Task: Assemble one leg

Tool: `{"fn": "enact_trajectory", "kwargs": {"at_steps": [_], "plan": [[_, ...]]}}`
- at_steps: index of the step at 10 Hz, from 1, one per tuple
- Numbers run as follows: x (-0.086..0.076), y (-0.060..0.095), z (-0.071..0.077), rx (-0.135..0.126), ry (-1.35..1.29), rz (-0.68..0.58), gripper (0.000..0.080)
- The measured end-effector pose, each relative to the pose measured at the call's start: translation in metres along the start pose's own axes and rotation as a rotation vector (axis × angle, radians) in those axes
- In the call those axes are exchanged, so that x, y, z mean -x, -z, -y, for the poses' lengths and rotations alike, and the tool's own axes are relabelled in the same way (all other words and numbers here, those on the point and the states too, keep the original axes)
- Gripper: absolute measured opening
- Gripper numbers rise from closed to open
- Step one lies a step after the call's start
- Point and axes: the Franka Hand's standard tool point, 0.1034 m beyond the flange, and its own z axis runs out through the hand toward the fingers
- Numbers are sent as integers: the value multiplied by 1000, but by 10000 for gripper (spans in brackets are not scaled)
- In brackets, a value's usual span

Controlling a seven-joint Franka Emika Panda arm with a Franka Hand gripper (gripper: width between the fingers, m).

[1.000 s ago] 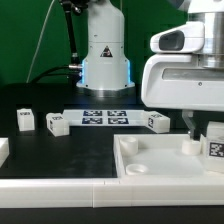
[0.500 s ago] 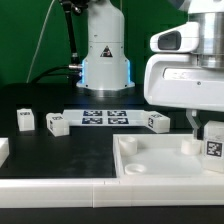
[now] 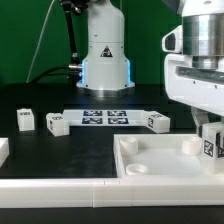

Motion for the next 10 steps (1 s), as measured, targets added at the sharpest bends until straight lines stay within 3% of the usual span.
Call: {"fn": "enact_trajectory", "kwargs": {"at_steps": [5,10], "plan": [[2,0,-1,-1,-674,5,291],[1,0,-1,-7,-703,47,291]]}}
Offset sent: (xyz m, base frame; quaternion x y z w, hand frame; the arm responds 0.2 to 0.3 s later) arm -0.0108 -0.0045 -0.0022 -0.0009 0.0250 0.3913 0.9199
